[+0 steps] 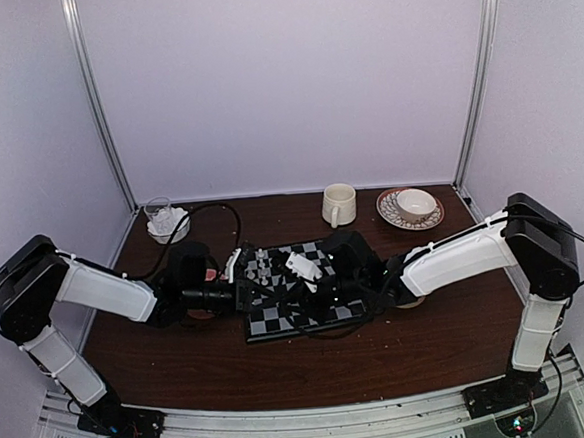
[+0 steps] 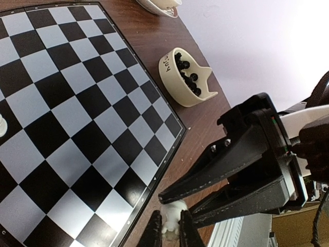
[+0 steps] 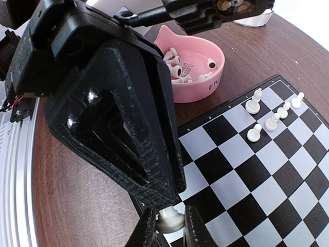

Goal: Set up the chess pieces on the board
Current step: Pass from the right arm to the left, then place the rook at a1.

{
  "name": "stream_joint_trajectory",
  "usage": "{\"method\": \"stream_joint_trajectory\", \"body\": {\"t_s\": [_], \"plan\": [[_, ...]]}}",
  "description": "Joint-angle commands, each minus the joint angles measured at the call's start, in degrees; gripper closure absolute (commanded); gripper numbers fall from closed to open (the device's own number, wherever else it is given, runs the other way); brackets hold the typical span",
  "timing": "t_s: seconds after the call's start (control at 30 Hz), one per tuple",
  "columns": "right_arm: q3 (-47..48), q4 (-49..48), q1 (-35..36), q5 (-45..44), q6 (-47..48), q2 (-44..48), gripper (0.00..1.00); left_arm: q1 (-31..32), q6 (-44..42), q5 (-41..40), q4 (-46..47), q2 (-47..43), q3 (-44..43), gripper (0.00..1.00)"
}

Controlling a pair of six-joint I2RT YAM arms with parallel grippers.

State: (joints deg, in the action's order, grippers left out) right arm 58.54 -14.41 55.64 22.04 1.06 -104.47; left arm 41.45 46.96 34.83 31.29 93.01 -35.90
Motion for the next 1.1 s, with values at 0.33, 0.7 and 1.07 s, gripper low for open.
{"method": "stream_joint_trajectory", "body": {"t_s": [0.33,0.7,1.07], "plan": [[-3.02,-2.94,0.02,-2.8,-1.06,3.03,0.56,0.52,-9.65,-9.06,-11.08,-6.92,-1.7,1.0],[-7.68,-0.36,-0.11,-10.11,-19.74,6.22,0.43,0.74,-17.55,-24.77,-20.08,-15.49,1.1,1.0],[-8.01,-1.08,0.79,-17.1,-15.73,8.43,0.48,0.75,-17.39,-31.68,-25.51,-15.74,-1.15,1.0]]}}
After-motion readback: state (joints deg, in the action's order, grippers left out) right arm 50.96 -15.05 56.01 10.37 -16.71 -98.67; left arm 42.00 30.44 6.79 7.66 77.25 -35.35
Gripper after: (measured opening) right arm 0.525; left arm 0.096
